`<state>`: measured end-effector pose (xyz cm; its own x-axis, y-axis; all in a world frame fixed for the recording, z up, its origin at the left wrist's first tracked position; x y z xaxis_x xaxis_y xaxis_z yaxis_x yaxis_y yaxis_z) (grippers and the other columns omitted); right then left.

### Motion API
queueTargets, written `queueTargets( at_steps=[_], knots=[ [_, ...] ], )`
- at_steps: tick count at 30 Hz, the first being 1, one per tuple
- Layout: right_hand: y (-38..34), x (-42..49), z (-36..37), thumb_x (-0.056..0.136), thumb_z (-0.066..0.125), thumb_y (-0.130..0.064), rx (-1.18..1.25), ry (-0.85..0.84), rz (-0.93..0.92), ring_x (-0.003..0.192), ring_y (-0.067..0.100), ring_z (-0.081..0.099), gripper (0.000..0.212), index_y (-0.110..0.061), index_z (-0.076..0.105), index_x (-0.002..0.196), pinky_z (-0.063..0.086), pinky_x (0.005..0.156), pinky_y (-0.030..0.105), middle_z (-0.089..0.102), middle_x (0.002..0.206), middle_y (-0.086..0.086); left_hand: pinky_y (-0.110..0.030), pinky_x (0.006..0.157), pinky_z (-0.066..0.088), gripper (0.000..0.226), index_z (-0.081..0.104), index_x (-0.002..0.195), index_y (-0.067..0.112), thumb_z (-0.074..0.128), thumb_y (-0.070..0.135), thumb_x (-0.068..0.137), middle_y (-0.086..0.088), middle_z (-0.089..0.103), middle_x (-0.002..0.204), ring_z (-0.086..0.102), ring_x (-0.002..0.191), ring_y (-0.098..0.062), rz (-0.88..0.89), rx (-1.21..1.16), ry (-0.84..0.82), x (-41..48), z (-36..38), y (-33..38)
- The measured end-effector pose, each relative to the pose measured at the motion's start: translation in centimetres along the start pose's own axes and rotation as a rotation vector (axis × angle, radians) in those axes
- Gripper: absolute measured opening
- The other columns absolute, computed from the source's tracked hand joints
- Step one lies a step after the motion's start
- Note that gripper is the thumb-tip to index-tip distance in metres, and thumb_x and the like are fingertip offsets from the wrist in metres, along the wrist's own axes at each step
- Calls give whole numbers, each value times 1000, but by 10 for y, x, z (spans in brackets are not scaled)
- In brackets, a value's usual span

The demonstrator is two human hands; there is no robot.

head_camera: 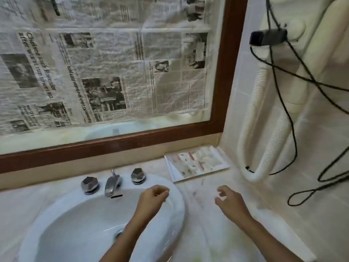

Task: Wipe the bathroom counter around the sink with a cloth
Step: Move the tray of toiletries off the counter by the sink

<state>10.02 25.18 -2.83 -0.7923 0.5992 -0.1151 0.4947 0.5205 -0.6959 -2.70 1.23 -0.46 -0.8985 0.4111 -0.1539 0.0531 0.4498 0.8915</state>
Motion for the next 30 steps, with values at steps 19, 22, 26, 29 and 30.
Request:
queueTargets(
  at_steps=[19,22,26,29,30],
  knots=[
    [22,291,17,93,44,-15,-251,170,166,123,30,47,46,-9,43,138,42,99,41,49,139,10,-29,74,40,32,57,118,1,57,16,90,-17,60,120,58,101,-29,-309,253,194,246,83,-38],
    [33,314,25,95,43,-18,-198,127,206,119,33,49,41,-7,47,134,45,95,41,50,134,14,-30,66,42,20,58,100,4,54,21,90,-12,59,105,55,82,-22,-308,335,185,263,88,-49],
    [41,330,26,94,46,-15,-186,141,210,110,34,53,29,-1,57,117,42,83,32,56,122,20,-31,70,43,16,57,102,11,51,22,92,-6,61,100,59,90,-25,-341,402,174,273,89,-53],
    [45,336,24,89,51,-7,-171,169,237,106,36,58,30,2,60,117,35,70,27,60,119,22,-31,68,43,17,55,106,13,53,21,92,-4,59,96,58,87,-24,-356,420,164,277,87,-53],
    [45,338,23,88,52,-5,-156,164,245,106,36,59,31,1,59,118,36,70,26,61,119,22,-30,68,42,18,56,107,13,55,22,91,-4,59,95,58,87,-24,-362,428,161,278,86,-52]
  ],
)
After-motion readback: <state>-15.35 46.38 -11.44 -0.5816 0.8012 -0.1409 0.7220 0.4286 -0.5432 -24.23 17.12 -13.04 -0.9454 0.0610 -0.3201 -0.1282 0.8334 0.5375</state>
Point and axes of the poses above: each hand's wrist, its own x-axis towards the middle knuckle, its own z-axis out of the palm, y = z × x, the point moved 3 cm from there along x, towards the middle knuckle
